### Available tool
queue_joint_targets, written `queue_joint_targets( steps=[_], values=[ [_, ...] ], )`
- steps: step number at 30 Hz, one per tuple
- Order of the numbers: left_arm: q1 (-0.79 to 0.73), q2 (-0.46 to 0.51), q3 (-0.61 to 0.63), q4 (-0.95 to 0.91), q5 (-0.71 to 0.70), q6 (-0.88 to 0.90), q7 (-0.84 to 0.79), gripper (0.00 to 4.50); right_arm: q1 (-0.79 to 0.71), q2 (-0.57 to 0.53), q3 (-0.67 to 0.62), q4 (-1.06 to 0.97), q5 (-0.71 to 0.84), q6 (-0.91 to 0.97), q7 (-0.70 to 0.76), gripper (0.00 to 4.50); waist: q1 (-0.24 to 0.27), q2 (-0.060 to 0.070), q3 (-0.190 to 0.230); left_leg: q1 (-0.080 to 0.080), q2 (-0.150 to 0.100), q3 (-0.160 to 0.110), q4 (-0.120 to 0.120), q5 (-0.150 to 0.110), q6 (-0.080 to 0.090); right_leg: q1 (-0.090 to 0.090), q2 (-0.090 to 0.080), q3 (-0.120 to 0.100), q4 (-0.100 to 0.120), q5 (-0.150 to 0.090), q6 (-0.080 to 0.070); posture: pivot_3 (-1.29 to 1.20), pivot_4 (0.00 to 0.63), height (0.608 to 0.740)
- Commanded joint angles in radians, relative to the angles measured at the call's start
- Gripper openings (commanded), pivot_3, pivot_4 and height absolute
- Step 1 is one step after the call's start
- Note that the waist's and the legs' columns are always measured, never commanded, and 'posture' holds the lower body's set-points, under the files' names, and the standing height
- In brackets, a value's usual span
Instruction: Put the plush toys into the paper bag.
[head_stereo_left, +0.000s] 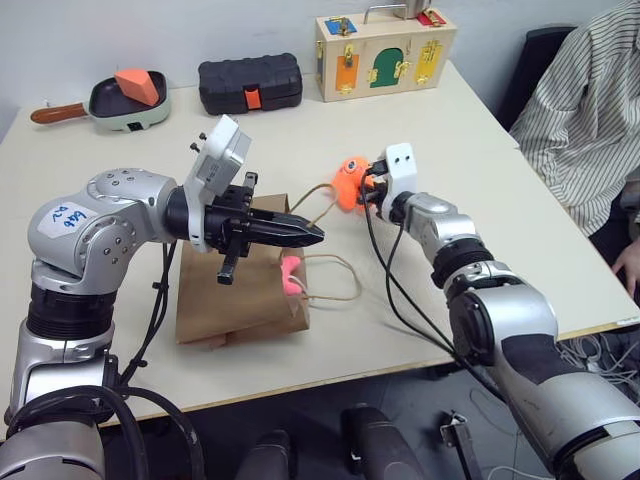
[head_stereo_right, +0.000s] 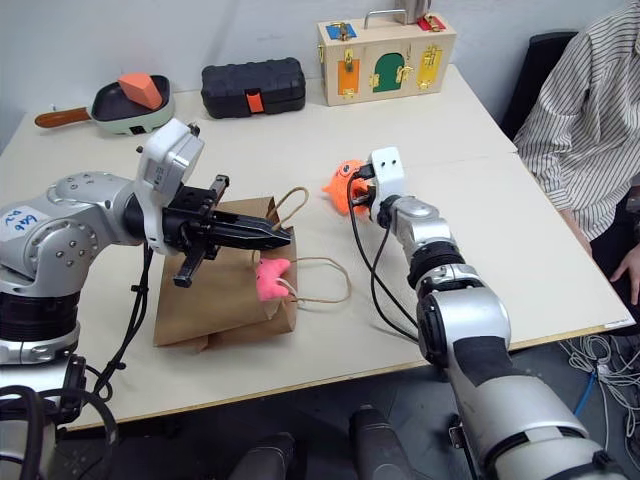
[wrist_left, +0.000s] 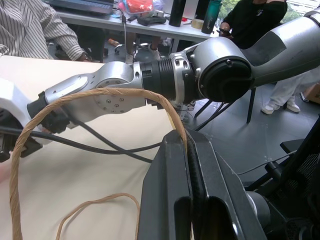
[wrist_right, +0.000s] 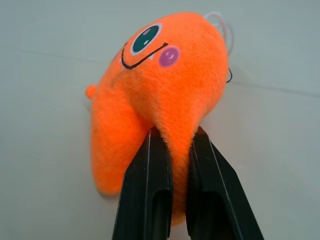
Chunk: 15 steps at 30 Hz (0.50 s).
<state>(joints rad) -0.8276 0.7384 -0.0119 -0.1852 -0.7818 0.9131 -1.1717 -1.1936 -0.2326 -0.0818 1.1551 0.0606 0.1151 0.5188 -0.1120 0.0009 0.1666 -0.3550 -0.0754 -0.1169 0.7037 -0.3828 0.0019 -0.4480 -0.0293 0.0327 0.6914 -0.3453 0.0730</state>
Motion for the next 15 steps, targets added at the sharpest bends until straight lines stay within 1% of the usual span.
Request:
queue_joint_targets(
  steps=[1, 3, 5, 7, 10, 15],
  values=[
    [-0.014, 0.006, 0.026, -0.013, -0.018, -0.005, -0.003, 0.00, 0.121, -0.070, 0.043, -0.375, 0.086, 0.060, 0.297, 0.01, 0.002, 0.000, 0.000, 0.000, 0.000, 0.000, 0.000, 0.000, 0.000, 0.000, 0.000, 0.000, 0.000, 0.000, 0.000, 0.00, 0.150, 0.740],
    [-0.016, 0.006, 0.028, -0.011, -0.021, -0.002, -0.004, 0.00, 0.248, -0.137, 0.088, -0.681, 0.180, 0.187, 0.472, 0.01, 0.006, 0.000, 0.000, -0.001, 0.000, -0.002, 0.001, 0.000, 0.000, 0.000, 0.000, 0.000, 0.000, 0.000, 0.000, 0.00, 0.150, 0.740],
    [-0.019, 0.005, 0.029, -0.010, -0.022, 0.000, -0.002, 0.00, 0.337, -0.200, 0.124, -0.899, 0.253, 0.294, 0.579, 0.01, 0.011, 0.000, 0.000, -0.002, 0.000, -0.003, 0.001, 0.000, 0.000, 0.000, 0.000, 0.000, 0.000, 0.000, 0.000, 0.00, 0.150, 0.740],
    [-0.023, 0.002, 0.029, -0.008, -0.024, 0.001, 0.000, 0.00, 0.404, -0.253, 0.162, -1.072, 0.307, 0.376, 0.647, 0.01, 0.018, 0.000, 0.000, -0.002, 0.000, -0.003, 0.001, 0.000, 0.000, 0.000, 0.000, 0.000, -0.001, 0.000, 0.000, 0.00, 0.150, 0.740],
    [-0.027, -0.004, 0.030, -0.006, -0.026, 0.001, 0.004, 0.00, 0.429, -0.254, 0.223, -1.172, 0.302, 0.438, 0.628, 0.01, 0.020, 0.000, 0.000, -0.001, 0.000, -0.002, 0.001, 0.000, 0.000, 0.000, 0.001, 0.001, -0.001, 0.000, 0.000, 0.00, 0.150, 0.740],
    [-0.034, -0.011, 0.029, -0.004, -0.026, 0.001, 0.005, 0.00, 0.414, -0.196, 0.345, -1.210, 0.247, 0.430, 0.601, 0.01, 0.039, 0.000, 0.000, 0.000, 0.000, -0.002, 0.002, 0.000, -0.001, 0.000, 0.001, 0.001, 0.000, 0.000, 0.000, 0.00, 0.150, 0.740]
  ],
)
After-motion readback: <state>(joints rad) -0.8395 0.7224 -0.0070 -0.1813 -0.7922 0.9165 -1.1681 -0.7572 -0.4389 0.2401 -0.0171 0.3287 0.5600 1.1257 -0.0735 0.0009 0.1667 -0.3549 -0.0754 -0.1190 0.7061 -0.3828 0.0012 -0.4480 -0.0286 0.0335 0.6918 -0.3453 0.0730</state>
